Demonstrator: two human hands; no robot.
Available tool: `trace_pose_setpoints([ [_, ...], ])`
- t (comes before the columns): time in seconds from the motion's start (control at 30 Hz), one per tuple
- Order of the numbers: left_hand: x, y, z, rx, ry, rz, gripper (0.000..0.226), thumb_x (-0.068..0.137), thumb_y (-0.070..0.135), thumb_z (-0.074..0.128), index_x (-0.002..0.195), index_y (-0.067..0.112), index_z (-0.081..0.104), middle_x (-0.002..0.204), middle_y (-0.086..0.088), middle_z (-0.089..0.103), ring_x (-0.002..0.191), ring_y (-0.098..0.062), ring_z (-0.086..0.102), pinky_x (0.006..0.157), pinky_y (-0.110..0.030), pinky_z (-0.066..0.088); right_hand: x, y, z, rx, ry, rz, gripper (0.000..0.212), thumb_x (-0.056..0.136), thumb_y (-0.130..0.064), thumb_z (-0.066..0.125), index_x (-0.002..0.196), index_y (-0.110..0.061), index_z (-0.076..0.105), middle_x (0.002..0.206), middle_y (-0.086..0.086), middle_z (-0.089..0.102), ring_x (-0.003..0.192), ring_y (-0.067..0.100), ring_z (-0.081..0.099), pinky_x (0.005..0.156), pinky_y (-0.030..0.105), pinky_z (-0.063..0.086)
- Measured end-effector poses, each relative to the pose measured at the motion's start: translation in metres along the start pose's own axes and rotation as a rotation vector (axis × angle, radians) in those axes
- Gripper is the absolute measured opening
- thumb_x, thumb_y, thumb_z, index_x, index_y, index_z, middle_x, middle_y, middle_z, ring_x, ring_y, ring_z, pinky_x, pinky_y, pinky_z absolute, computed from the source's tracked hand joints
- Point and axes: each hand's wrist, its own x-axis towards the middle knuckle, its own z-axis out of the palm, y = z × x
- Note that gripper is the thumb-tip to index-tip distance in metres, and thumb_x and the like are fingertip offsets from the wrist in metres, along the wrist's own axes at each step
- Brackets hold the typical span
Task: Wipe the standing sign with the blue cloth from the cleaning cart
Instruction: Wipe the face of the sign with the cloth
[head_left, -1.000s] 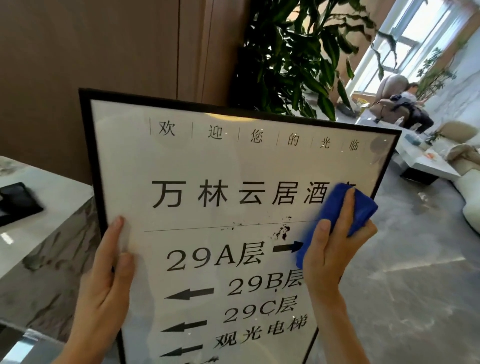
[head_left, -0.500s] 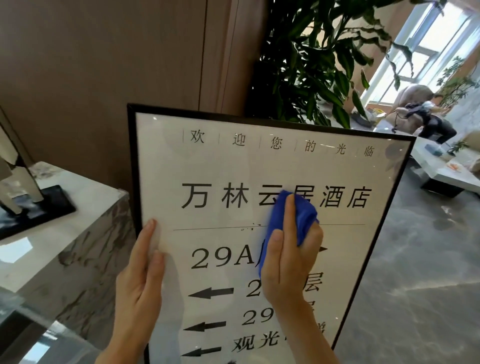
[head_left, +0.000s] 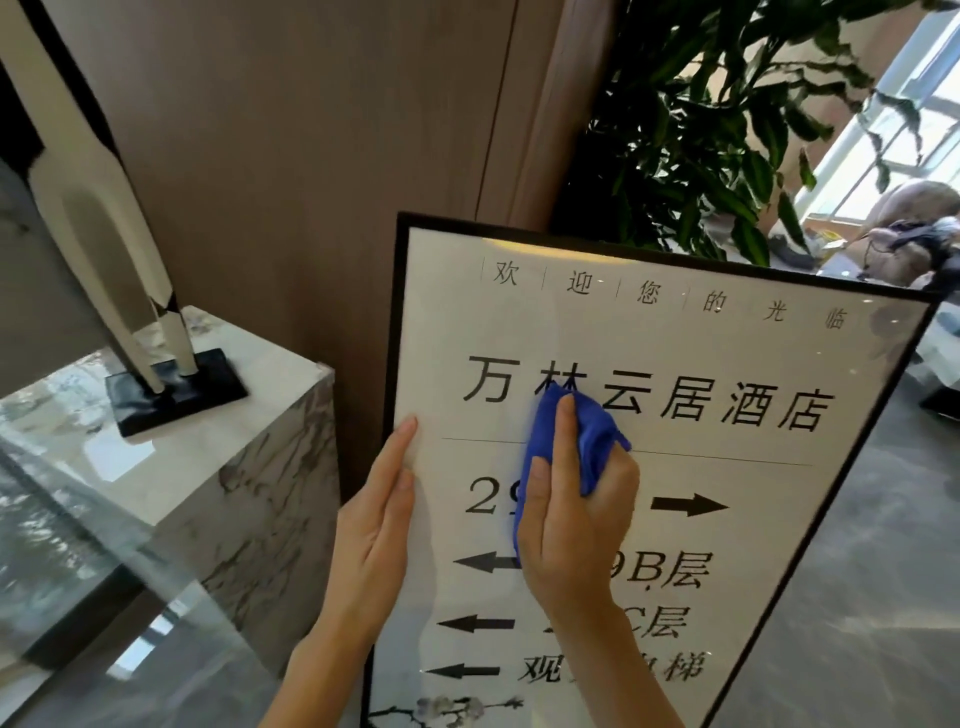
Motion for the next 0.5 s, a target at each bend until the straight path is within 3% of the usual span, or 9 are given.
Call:
trace_pose_setpoints([
  [0.07,0.0,-0.001,-0.001,-0.03,-0.006,0.006,0.044,0.102,0.038,0.04,0.131,0.071,0.04,0.128,0.047,0.051,0.116,0.018,0.053,0.085,0.002,0.043,0.003,0.0,-0.003,-0.036,-0.005,0.018,0.039,0.102,-0.053,0.037,0.141,-0.054,0.04,0.116,-0.028,0.052,0.101,0.002,0.057,0.085,0.041,0.055],
  [0.1,0.0,-0.002,-0.001,-0.041,-0.01,0.007,0.042,0.101,0.041,0.04,0.131,0.071,0.04,0.128,0.046,0.052,0.116,0.016,0.054,0.084,0.0,0.045,0.003,0.003,-0.006,-0.049,-0.015,0.036,0.034,0.101,-0.053,0.04,0.135,-0.058,0.044,0.114,-0.033,0.053,0.1,-0.004,0.057,0.084,0.043,0.056],
  [0.2,0.0,-0.004,-0.002,-0.045,-0.021,0.007,0.042,0.101,0.042,0.039,0.131,0.071,0.04,0.128,0.044,0.053,0.117,0.013,0.055,0.085,-0.001,0.045,0.004,0.014,-0.014,-0.037,-0.051,-0.018,0.047,0.106,-0.05,0.027,0.15,-0.036,0.032,0.12,-0.011,0.043,0.096,0.005,0.049,0.082,0.029,0.05],
  [0.27,0.0,-0.004,-0.004,-0.042,-0.03,0.009,0.041,0.101,0.043,0.039,0.131,0.071,0.04,0.131,0.046,0.05,0.121,0.016,0.05,0.089,0.002,0.041,0.009,0.025,-0.021,0.015,-0.023,0.075,0.047,0.106,-0.051,0.026,0.15,-0.038,0.03,0.12,-0.015,0.039,0.095,0.0,0.043,0.081,0.022,0.049],
  [0.37,-0.002,-0.004,-0.005,-0.039,-0.045,0.016,0.041,0.101,0.043,0.039,0.131,0.07,0.041,0.131,0.044,0.051,0.119,0.017,0.052,0.088,0.002,0.041,0.014,0.048,-0.035,0.018,0.014,0.162,0.055,0.106,-0.05,0.023,0.156,-0.027,0.02,0.123,-0.001,0.035,0.1,0.015,0.046,0.087,0.037,0.05],
  [0.5,-0.003,-0.008,-0.002,0.01,-0.018,0.014,0.044,0.101,0.039,0.038,0.129,0.073,0.04,0.116,0.046,0.059,0.095,0.021,0.059,0.076,0.003,0.044,0.028,0.09,-0.058,0.008,0.061,0.233,0.058,0.104,-0.055,0.023,0.158,-0.038,0.011,0.131,-0.002,0.031,0.108,0.025,0.048,0.096,0.053,0.05],
])
